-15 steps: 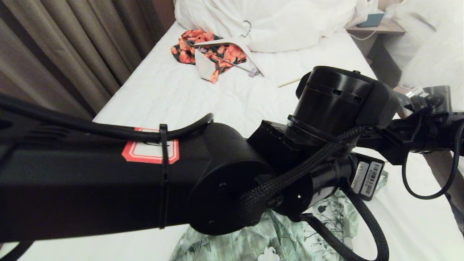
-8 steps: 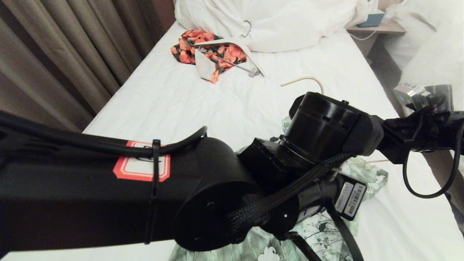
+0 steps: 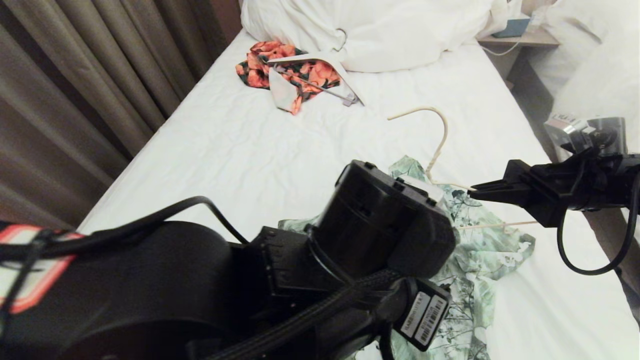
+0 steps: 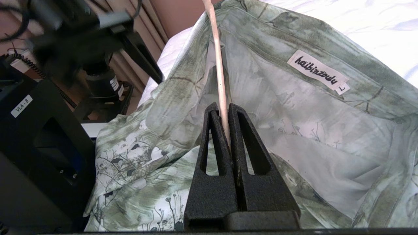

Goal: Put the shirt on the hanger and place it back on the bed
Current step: Hook one side of the shirt onto the hanger

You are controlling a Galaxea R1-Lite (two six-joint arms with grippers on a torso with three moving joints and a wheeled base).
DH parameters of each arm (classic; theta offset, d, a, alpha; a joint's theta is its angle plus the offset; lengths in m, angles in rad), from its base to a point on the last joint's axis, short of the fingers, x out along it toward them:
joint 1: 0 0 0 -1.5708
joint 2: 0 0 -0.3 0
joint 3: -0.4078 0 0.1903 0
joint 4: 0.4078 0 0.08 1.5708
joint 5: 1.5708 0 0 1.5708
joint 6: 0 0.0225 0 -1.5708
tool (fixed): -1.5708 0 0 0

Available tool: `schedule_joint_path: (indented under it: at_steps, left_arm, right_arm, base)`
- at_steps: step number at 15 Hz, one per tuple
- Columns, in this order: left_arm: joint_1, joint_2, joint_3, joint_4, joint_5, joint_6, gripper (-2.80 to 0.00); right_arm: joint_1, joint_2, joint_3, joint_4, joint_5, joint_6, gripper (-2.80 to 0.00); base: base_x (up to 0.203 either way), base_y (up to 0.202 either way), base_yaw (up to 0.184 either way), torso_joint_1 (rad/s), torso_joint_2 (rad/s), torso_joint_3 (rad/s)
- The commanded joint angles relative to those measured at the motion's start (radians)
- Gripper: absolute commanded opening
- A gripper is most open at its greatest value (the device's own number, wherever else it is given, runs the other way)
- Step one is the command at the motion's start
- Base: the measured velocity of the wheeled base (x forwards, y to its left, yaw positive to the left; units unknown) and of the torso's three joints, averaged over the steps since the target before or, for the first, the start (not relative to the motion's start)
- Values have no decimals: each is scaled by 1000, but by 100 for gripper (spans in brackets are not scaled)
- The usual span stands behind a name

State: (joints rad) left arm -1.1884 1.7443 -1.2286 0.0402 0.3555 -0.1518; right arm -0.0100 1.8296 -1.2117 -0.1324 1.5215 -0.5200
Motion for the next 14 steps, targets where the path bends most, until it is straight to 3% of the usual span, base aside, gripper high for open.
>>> schedule_joint_path:
  at_steps: [1,3,6,11,13,14]
  left_arm:
    - [1,-121,61,2,10,2,-280]
    - [28,-207,121,2,15,31,-280]
    - [110,-317,190,-10,14,127,-280]
    - [180,-254,228,-163,8,165,-280]
    - [239,-206,230,-212,-45,196,-280]
    - [273,-187,236,-260,-85,228,0]
  right_arm:
    - [1,-6,3,-1,9,-3,-280]
    - [4,-12,11,-1,9,-3,-280]
    - [22,-15,19,-1,9,-3,-280]
    - [52,-86,26,11,9,0,-280]
    - [51,-96,15,8,9,32,-280]
    - [50,-93,7,8,9,33,-280]
  base:
    - [0,0,0,0,0,0]
    - [0,0,0,0,0,0]
    - [0,0,0,0,0,0]
    - [0,0,0,0,0,0]
    - [0,0,0,0,0,0]
    - [0,0,0,0,0,0]
